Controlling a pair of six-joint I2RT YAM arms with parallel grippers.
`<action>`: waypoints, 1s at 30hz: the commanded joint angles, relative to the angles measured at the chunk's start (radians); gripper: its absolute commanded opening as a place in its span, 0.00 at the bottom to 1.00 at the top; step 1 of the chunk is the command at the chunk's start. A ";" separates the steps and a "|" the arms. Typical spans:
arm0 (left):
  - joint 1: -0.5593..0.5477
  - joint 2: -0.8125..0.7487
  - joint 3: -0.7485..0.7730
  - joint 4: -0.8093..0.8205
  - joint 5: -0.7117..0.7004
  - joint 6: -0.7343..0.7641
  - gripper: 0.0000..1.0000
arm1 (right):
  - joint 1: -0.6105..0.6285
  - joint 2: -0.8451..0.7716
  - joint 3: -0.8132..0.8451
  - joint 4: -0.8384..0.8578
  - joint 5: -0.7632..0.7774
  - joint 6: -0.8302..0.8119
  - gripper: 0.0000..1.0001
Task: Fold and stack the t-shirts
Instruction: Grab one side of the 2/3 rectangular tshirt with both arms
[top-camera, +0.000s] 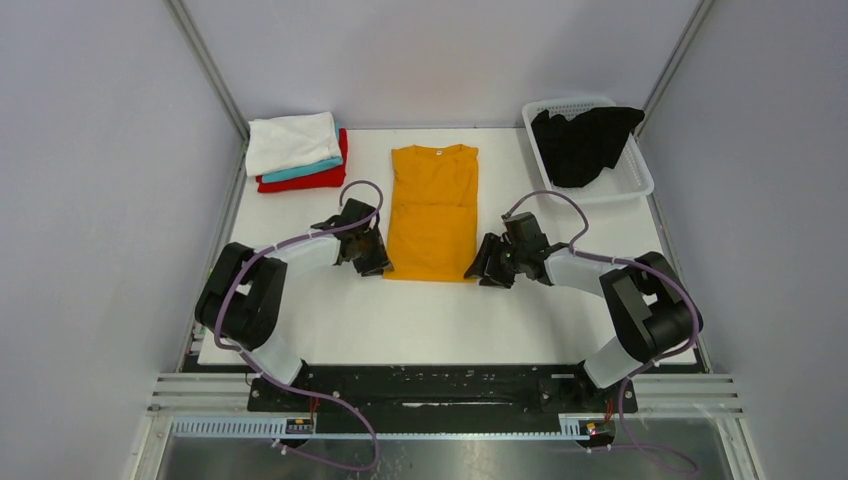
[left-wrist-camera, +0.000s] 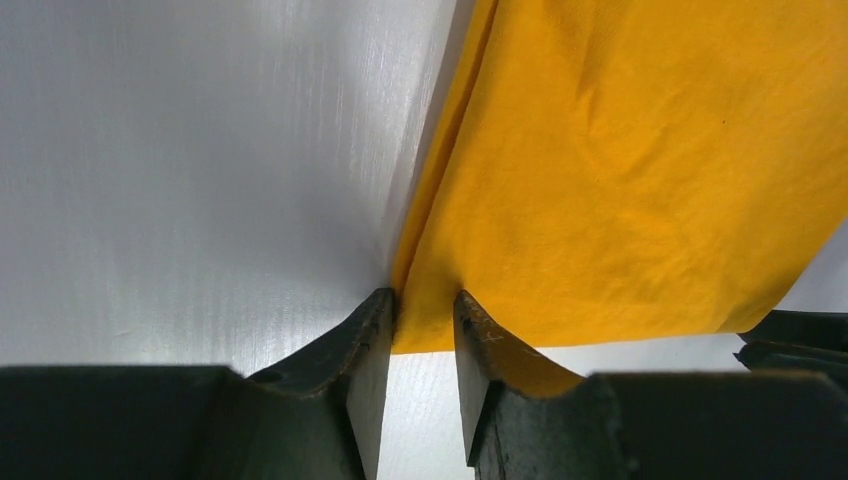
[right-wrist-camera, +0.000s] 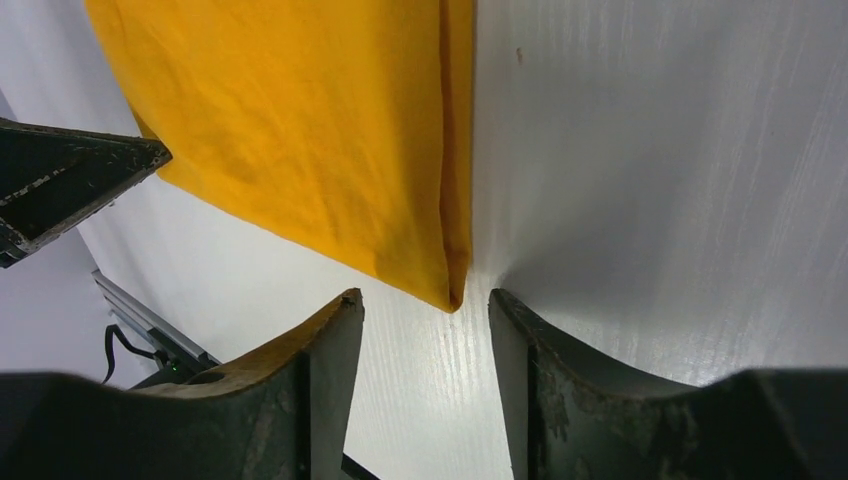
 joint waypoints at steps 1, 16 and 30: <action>0.002 0.017 -0.036 0.006 0.019 -0.006 0.29 | 0.013 0.032 0.014 -0.009 0.021 0.010 0.56; 0.002 -0.009 -0.061 -0.031 -0.009 0.012 0.00 | 0.032 0.101 0.027 -0.015 0.100 0.026 0.25; -0.011 -0.279 -0.234 0.030 0.174 -0.028 0.00 | 0.064 -0.126 -0.147 0.076 -0.079 -0.005 0.00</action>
